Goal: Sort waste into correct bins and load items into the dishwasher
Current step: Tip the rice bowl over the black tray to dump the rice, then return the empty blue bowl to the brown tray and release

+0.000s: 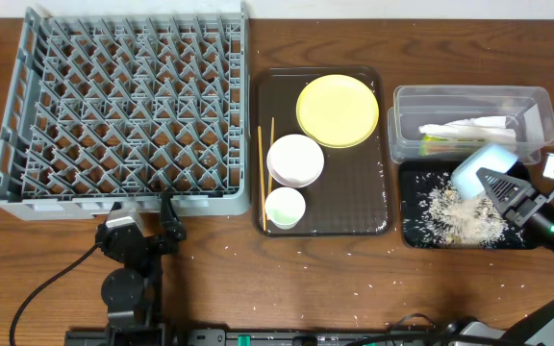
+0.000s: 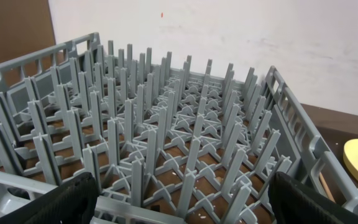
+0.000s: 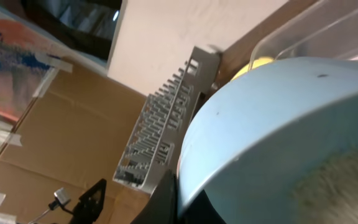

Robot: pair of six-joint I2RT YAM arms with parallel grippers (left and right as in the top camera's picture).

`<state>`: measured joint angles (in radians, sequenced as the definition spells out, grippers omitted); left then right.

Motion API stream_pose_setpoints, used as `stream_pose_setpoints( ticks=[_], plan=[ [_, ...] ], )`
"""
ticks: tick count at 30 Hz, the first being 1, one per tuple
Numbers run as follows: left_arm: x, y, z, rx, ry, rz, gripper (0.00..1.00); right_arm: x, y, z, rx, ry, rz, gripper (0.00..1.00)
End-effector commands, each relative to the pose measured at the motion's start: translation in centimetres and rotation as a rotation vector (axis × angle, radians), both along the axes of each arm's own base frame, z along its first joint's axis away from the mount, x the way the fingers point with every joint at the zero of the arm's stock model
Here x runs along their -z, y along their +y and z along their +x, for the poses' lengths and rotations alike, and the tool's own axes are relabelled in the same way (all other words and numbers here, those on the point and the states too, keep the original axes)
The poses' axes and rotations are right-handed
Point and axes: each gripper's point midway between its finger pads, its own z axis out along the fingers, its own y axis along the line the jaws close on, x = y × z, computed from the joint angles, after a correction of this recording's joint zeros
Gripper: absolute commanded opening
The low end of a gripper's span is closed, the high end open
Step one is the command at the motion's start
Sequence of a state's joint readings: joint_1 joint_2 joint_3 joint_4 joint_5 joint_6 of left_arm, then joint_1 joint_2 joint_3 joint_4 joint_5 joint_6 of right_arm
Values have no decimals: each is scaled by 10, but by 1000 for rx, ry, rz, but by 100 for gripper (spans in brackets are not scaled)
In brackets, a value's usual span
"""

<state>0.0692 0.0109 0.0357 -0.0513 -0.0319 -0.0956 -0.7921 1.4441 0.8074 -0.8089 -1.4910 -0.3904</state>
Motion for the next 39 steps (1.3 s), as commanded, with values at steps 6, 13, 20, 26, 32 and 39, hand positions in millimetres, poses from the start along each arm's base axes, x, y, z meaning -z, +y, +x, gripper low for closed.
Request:
stream_pose_setpoints(
  ticks=[6,13,20,26,32,39],
  plan=[
    [19,2,0,-6,47,14,88,-16,-15,0,40,-21,78,1],
    [19,2,0,-6,47,14,88,-17,-19,3,50,77,184,1],
    [19,2,0,-6,47,14,88,-18,-29,3,84,218,343,1],
    [19,2,0,-6,47,13,88,-10,-33,6,113,240,300,1],
    [19,2,0,-6,47,13,88,-5,-14,11,82,273,224,1],
    [19,2,0,-6,47,13,88,-10,48,16,-18,318,4,1]
  ],
)
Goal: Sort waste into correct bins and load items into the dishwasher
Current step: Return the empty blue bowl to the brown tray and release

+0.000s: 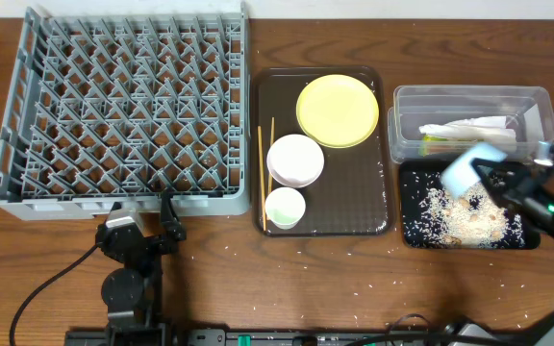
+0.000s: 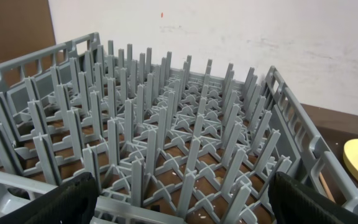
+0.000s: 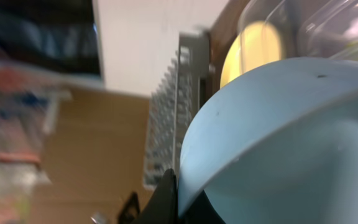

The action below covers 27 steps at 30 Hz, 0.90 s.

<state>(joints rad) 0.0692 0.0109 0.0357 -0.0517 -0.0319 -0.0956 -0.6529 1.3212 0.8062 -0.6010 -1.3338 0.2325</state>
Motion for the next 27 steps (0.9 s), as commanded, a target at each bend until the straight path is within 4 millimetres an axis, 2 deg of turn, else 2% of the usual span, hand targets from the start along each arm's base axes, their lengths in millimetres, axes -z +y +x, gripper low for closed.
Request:
stream_pose_setpoints(
  ticks=[1,6,8,15,19,21,25,27],
  plan=[
    [18,2,0,-6,46,14,88,-5,33,2,-53,29,-130,1],
    [19,2,0,-6,47,14,88,-13,88,3,-162,17,-320,2],
    [19,2,0,-6,47,14,88,-11,110,4,-205,18,-430,1],
    [19,2,0,-6,47,14,88,4,164,4,-251,24,-791,1],
    [19,2,0,-6,47,14,88,26,191,5,-309,32,-918,1],
    [19,2,0,-6,47,14,88,43,202,4,-352,61,-957,1],
    [19,2,0,-6,47,14,88,76,212,2,-410,139,-998,1],
    [18,2,0,-6,46,14,88,99,213,0,-443,200,-1021,1]
  ],
)
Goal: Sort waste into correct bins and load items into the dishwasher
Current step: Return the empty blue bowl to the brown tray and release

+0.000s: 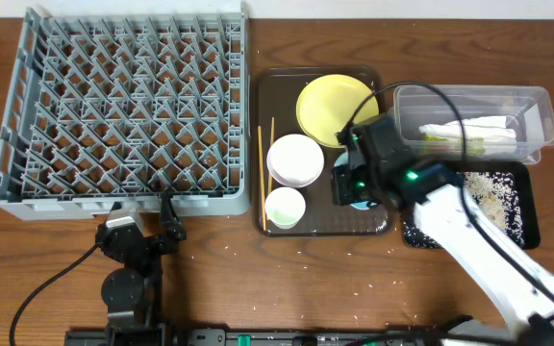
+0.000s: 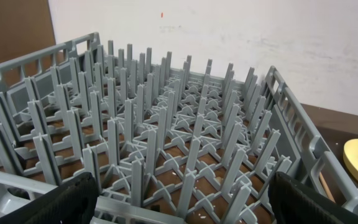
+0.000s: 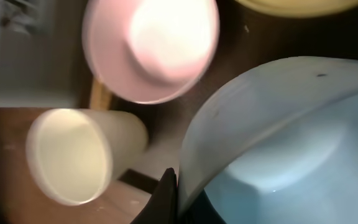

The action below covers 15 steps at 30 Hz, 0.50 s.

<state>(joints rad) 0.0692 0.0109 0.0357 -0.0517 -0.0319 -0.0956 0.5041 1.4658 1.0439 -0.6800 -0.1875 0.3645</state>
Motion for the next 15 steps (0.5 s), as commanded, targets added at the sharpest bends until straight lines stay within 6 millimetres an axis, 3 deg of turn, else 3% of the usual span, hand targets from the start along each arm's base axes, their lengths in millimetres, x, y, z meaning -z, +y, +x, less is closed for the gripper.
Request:
stream_pose_setpoints(
  ticks=[1,6,15],
  plan=[
    [19,2,0,-6,47,14,88,22,-3,7,29,37,-79,1],
    [19,2,0,-6,47,14,88,48,-5,1,24,119,-117,1],
    [19,2,0,-6,47,14,88,58,1,-1,16,191,-120,5]
  ],
)
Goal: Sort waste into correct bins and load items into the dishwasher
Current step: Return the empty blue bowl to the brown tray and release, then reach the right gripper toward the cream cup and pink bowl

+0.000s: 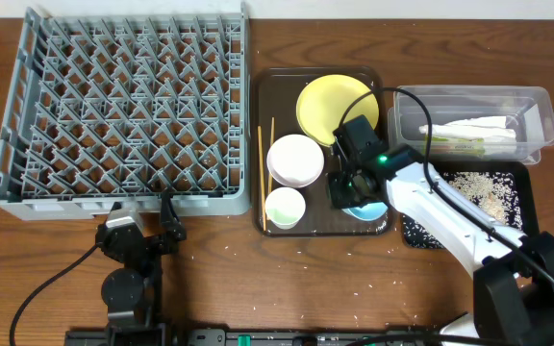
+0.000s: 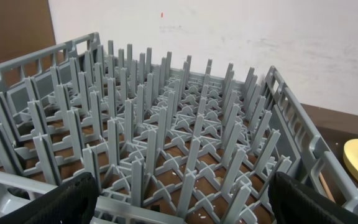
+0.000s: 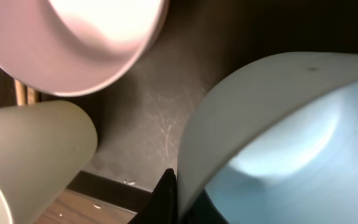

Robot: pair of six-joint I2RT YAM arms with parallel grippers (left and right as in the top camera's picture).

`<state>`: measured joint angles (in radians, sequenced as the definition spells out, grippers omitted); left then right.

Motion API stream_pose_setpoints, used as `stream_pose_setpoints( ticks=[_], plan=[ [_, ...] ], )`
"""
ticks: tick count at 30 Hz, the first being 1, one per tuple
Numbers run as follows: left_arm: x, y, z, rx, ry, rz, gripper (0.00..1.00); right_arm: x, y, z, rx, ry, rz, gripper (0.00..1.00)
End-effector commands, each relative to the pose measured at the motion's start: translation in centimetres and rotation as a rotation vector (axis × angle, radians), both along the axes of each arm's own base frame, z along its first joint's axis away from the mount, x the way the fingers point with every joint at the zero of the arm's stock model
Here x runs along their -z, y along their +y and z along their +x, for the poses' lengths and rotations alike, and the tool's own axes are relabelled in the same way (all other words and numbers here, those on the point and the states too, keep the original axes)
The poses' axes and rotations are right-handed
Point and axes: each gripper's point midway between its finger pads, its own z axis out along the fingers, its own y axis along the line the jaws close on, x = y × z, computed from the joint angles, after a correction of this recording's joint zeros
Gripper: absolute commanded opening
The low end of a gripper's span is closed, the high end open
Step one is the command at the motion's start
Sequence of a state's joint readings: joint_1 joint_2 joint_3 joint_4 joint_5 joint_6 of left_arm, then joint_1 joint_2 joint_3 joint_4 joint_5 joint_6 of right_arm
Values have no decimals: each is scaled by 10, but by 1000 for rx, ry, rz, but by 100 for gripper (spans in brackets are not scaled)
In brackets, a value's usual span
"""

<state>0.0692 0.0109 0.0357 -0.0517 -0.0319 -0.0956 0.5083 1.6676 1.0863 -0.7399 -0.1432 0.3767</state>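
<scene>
My right gripper (image 1: 346,188) is shut on the rim of a light blue bowl (image 1: 367,206), low over the front right of the brown tray (image 1: 373,96); the bowl (image 3: 278,130) looks empty inside. On the tray sit a yellow plate (image 1: 330,106), a pinkish white bowl (image 1: 294,160), a pale cup (image 1: 285,207) and chopsticks (image 1: 262,173). The grey dishwasher rack (image 1: 123,106) stands at the left. My left gripper (image 2: 179,205) is open at the rack's (image 2: 166,143) near edge.
A clear bin (image 1: 469,120) with paper and wrappers stands at the back right. In front of it a black bin (image 1: 479,207) holds spilled rice. Rice grains lie scattered on the wooden table (image 1: 287,279) near the front.
My right gripper with the blue bowl has moved slightly left and down, closer to the tray floor beside the cup. The left arm has not moved.
My right gripper held the blue bowl tipped over the black bin, rice on it. Then the bowl hung higher over that bin with rice below. Then it was over the tray's front right, emptied, and now sits lower there.
</scene>
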Motion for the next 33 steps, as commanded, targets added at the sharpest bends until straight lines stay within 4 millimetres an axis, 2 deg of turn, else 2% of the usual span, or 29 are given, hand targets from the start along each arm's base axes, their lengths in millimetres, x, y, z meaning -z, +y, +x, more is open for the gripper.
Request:
stream_pose_setpoints(
  ticks=[1,4,5,9,13,19,21,25,28,33],
  plan=[
    [19,2,0,-6,47,14,88,1,10,1,-6,25,23,5],
    [19,2,0,-6,47,14,88,5,13,-1,-11,46,32,7],
    [19,2,0,-6,47,14,88,5,13,-2,-14,48,34,10],
    [19,2,0,-6,47,14,88,4,17,-4,-32,57,56,38],
    [19,2,0,-6,47,14,88,-5,20,-3,-45,65,71,52],
    [19,2,0,-6,47,14,88,-56,22,16,-85,24,77,56],
    [19,2,0,-6,47,14,88,-76,27,24,-95,-9,94,57],
    [19,2,0,-6,47,14,88,-102,42,37,-110,-70,151,56],
    [19,2,0,-6,47,14,88,-105,50,41,-112,-95,174,54],
    [19,2,0,-6,47,14,88,-87,66,34,-107,-38,164,52]
  ],
)
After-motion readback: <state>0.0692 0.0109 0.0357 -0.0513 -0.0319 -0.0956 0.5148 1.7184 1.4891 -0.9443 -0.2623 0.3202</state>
